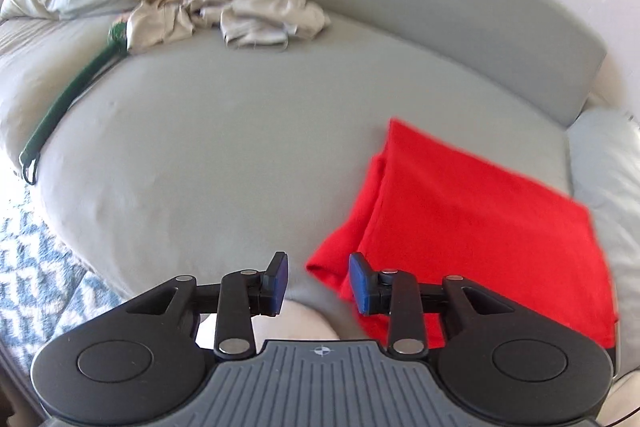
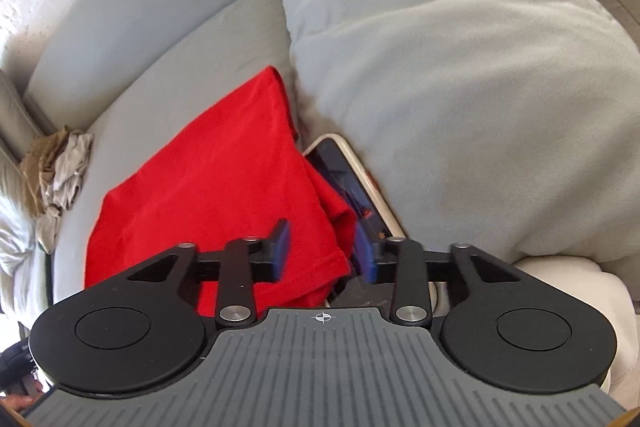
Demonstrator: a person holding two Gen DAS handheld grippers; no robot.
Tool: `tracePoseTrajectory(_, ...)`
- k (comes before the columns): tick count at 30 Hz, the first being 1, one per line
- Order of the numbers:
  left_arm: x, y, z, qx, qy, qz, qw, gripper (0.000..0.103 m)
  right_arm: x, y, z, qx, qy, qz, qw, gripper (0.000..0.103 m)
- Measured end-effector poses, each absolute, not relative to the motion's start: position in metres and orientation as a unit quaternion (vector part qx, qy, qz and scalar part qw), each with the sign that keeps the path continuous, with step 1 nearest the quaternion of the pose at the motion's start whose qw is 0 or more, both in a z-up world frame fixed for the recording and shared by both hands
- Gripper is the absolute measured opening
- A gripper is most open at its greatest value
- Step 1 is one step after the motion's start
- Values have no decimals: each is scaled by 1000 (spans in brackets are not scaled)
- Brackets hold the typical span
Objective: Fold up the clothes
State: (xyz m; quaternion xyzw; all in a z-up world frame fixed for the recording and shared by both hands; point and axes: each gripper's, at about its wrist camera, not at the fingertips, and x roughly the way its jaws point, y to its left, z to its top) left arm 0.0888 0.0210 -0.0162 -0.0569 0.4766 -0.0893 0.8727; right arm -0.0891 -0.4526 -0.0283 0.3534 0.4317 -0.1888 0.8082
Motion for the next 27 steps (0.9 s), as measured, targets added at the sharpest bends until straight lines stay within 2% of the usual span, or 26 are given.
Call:
tracePoseTrajectory(3, 91, -1, -15, -74, 461, -145, 872, 29, -84, -441, -19, 345, 412, -168, 826, 55)
tracePoseTrajectory(4, 95, -14, -19, -68, 459, -162, 871, 29, -78, -435, -20, 346, 408, -149, 831, 50)
tracePoseTrajectory(5, 99, -30, -29, -48, 461, -169, 870, 29, -71, -430, -22, 348, 404, -130, 836, 37)
tracePoseTrajectory(7, 107, -60, -49, -9, 465, -182, 866, 28, -51, -412, -33, 346, 412, -102, 837, 23)
tracePoseTrajectory(10, 110, -94, -77, 42, 474, -192, 858, 29, -24, -381, -58, 322, 432, -85, 838, 23)
tracePoseTrajectory(13, 98, -102, -101, 75, 495, -179, 847, 29, -9, -352, -87, 250, 486, -100, 831, 26)
tracePoseTrajectory(16, 79, -91, -95, 96, 502, -192, 838, 34, -27, -335, -84, 200, 497, -86, 840, 26)
tracePoseTrajectory(18, 68, -81, -90, 100, 513, -197, 830, 35, -40, -328, -78, 177, 509, -76, 839, 31)
tracePoseTrajectory(20, 62, -74, -84, 103, 532, -179, 821, 35, -53, -331, -71, 194, 524, -73, 826, 38)
tracePoseTrajectory(22, 56, -66, -76, 85, 524, -178, 829, 35, -67, -337, -63, 225, 515, -71, 824, 40)
tracePoseTrajectory(25, 51, -61, -64, 61, 507, -177, 841, 41, -87, -349, -52, 289, 478, -66, 827, 61)
tracePoseTrajectory(27, 50, -66, -63, 64, 499, -177, 846, 42, -96, -361, -50, 340, 455, -76, 820, 63)
